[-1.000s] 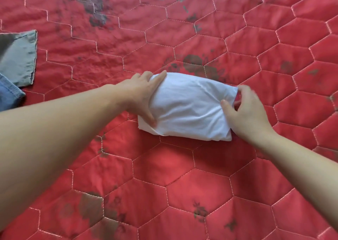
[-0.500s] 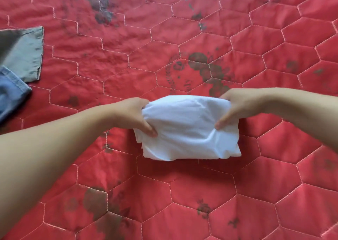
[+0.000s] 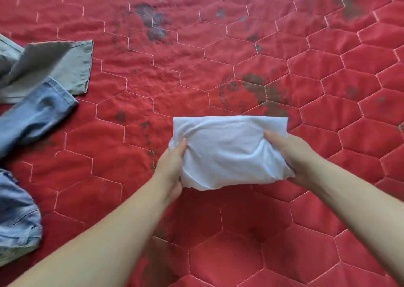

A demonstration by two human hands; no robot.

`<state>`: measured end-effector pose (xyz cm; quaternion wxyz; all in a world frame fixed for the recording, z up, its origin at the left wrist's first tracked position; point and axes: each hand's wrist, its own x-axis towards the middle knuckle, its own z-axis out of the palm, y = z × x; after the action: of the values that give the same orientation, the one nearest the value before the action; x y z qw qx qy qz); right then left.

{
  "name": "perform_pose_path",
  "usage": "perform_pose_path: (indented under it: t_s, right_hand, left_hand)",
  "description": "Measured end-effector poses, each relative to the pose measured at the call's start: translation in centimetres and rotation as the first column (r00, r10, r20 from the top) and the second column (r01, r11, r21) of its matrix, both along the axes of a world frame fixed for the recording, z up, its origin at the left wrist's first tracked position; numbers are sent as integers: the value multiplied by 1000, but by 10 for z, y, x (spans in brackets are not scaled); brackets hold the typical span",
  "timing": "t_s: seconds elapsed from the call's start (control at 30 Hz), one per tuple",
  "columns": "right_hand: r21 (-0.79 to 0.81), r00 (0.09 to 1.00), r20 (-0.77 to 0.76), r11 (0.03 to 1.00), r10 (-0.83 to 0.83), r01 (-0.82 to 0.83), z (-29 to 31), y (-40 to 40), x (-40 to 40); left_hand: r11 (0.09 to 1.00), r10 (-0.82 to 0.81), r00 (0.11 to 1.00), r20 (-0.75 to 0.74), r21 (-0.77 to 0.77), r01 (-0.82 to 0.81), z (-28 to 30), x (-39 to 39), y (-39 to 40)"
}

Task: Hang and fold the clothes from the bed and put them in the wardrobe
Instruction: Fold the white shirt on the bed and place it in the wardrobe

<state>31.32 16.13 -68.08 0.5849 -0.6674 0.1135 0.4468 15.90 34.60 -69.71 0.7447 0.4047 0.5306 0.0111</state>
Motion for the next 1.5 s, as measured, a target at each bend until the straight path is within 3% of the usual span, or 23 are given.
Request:
perform_pose_path:
  t_s: [0.23, 0.43, 0.7, 0.93, 1.0, 1.13, 1.4, 1.5]
  right_hand:
    - [-19, 949, 311, 999, 45, -41, 76, 41, -38]
    - [110, 884, 466, 990, 27, -88, 230, 102, -82]
    - [346, 785, 617, 878, 53, -332, 467, 162, -146]
    - [432, 712, 657, 651, 247, -625, 576, 200, -252]
    - [441, 678, 661, 565, 320, -697, 594, 204, -294]
    - [456, 578, 648, 354, 496, -816, 626, 207, -399]
    - [364, 210, 711, -95, 671, -927, 647, 187, -674]
    - [328, 95, 741, -235, 665, -915, 638, 170, -776]
  left_hand:
    - [908, 214, 972, -92, 386, -164, 82, -37, 23]
    - [756, 286, 958, -2, 615, -224, 237, -89, 76]
    - [555, 372, 878, 302, 686, -471, 479, -186, 114]
    - [379, 512, 747, 423, 670, -639, 612, -339, 69]
    - [328, 571, 687, 450, 641, -693, 632, -386, 44]
    - [135, 705, 478, 525, 562, -816, 655, -485, -10]
    - [-285, 868, 7, 497, 511, -811, 658, -719, -134]
    - [-371, 881, -137, 452, 482, -794, 643, -800, -177]
